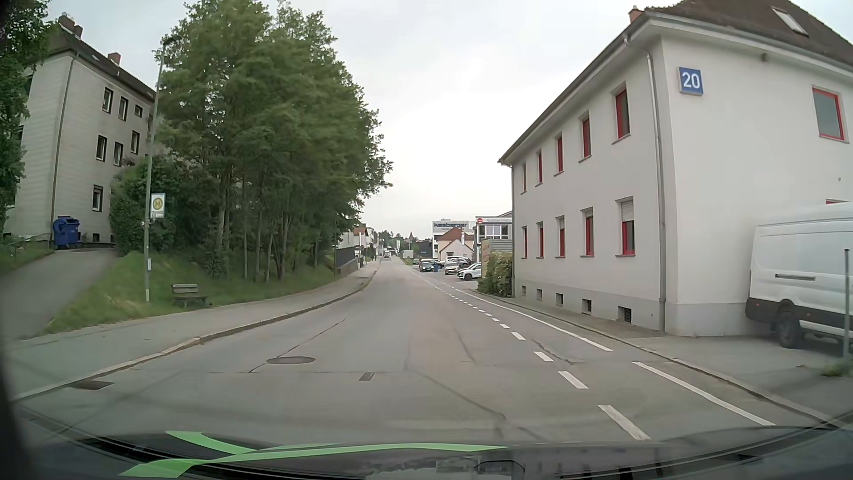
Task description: Follow the waypoints while adhering to traffic rules and regulations
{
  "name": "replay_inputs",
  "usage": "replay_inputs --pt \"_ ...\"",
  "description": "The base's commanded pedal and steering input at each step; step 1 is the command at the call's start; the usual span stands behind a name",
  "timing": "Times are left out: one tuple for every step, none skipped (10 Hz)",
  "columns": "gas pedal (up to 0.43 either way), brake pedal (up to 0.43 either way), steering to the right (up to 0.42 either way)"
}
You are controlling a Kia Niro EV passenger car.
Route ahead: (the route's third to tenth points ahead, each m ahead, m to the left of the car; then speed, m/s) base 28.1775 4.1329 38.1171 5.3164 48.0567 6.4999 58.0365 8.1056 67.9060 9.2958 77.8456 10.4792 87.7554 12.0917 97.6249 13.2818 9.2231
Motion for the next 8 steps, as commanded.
replay_inputs --pt "0.047 0.0 -0.007" --pt "0.047 0.0 -0.006" --pt "0.047 0.0 -0.006" --pt "0.047 0.0 -0.006" --pt "0.047 0.0 -0.006" --pt "0.039 0.0 -0.006" --pt "0.039 0.0 -0.006" --pt "0.039 0.0 -0.006"
